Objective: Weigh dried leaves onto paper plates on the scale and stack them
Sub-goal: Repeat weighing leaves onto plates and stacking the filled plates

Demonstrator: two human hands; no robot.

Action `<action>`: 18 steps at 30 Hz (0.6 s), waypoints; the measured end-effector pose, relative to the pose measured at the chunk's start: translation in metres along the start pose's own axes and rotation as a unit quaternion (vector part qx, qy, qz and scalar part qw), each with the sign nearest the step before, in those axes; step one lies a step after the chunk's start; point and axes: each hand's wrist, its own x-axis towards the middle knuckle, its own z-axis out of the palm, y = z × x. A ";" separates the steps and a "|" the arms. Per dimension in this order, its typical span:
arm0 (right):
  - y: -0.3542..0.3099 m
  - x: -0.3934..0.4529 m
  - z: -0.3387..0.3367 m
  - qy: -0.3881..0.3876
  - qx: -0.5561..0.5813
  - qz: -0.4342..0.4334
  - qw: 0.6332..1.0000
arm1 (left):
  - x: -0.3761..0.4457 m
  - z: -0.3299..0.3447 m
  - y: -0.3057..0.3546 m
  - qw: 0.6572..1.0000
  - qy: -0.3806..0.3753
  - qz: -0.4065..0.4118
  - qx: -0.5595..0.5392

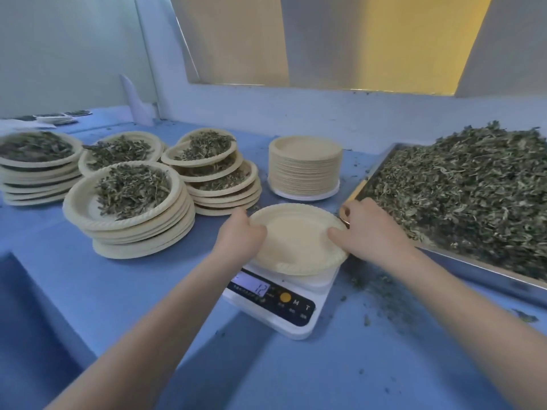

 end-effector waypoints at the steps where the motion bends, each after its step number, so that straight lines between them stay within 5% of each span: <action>1: -0.001 0.001 0.000 -0.003 0.002 0.008 1.000 | 0.001 0.000 -0.001 1.000 0.006 0.003 -0.004; 13: -0.008 0.018 0.006 0.075 0.115 -0.039 0.990 | 0.007 -0.013 -0.026 0.962 0.070 -0.008 -0.265; 18: -0.005 0.022 0.007 0.076 0.140 -0.050 0.986 | 0.007 -0.016 -0.037 0.967 0.042 0.010 -0.250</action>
